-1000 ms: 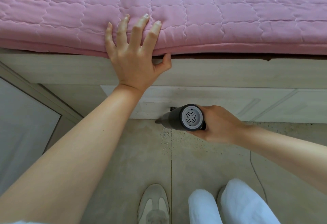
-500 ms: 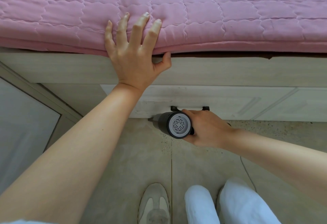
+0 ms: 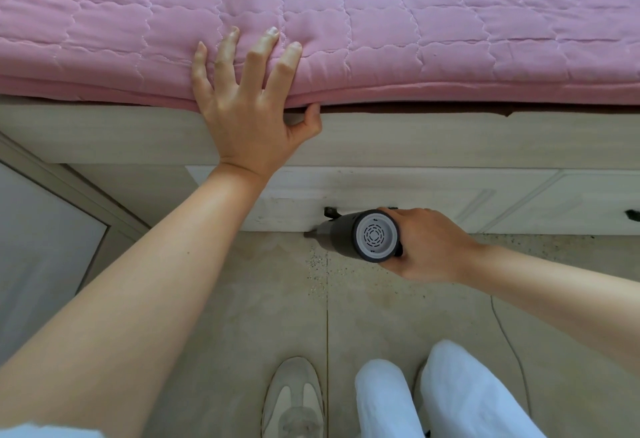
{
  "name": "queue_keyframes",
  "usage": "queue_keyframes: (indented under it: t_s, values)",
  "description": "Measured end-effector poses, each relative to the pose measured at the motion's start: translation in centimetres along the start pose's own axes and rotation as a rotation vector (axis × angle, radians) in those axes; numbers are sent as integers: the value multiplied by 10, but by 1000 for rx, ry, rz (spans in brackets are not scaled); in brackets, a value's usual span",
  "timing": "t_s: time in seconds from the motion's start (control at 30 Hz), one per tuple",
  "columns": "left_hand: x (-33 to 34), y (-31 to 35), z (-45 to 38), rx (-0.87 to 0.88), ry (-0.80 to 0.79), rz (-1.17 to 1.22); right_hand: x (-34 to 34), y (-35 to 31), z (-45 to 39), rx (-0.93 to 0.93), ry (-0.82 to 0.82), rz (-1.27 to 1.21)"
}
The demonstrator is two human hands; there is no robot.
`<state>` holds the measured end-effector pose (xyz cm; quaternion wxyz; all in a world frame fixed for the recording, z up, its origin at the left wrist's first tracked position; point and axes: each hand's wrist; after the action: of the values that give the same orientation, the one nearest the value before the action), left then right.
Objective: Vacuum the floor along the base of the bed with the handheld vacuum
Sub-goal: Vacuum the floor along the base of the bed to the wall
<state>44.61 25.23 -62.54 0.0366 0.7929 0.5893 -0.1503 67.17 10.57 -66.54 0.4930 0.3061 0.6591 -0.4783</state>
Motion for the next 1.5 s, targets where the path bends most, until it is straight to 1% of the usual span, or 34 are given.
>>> queue_keyframes:
  t_s: [0.27,0.43,0.57,0.8,0.93,1.13,1.4,1.5]
  values:
    - [-4,-2,-2,22,-40,-2,-6,9,5,80,14,-61]
    - [-7,-1,-5,35,-58,-3,-8,12,8,82,21,-115]
    - [-8,5,-9,12,-42,14,-12,18,11,117,-25,-115]
    - [-4,44,-19,50,-41,79,-16,19,11,116,-4,-115]
    - [-1,67,-15,45,-65,56,-14,17,13,143,-13,-128]
    - [2,64,-11,51,-36,29,-15,19,20,135,-50,-137]
    - [5,64,-9,42,6,33,-8,15,14,114,21,-138]
    - [6,64,-9,41,9,27,-7,17,13,120,0,-155]
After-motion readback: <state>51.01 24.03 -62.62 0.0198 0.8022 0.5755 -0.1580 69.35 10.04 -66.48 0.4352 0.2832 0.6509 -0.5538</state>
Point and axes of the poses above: each hand's wrist, its own z-axis away from the middle knuckle, its own x-axis out of the palm, y = z × x, and after that the axes turned 6 degrees about y, right-handed
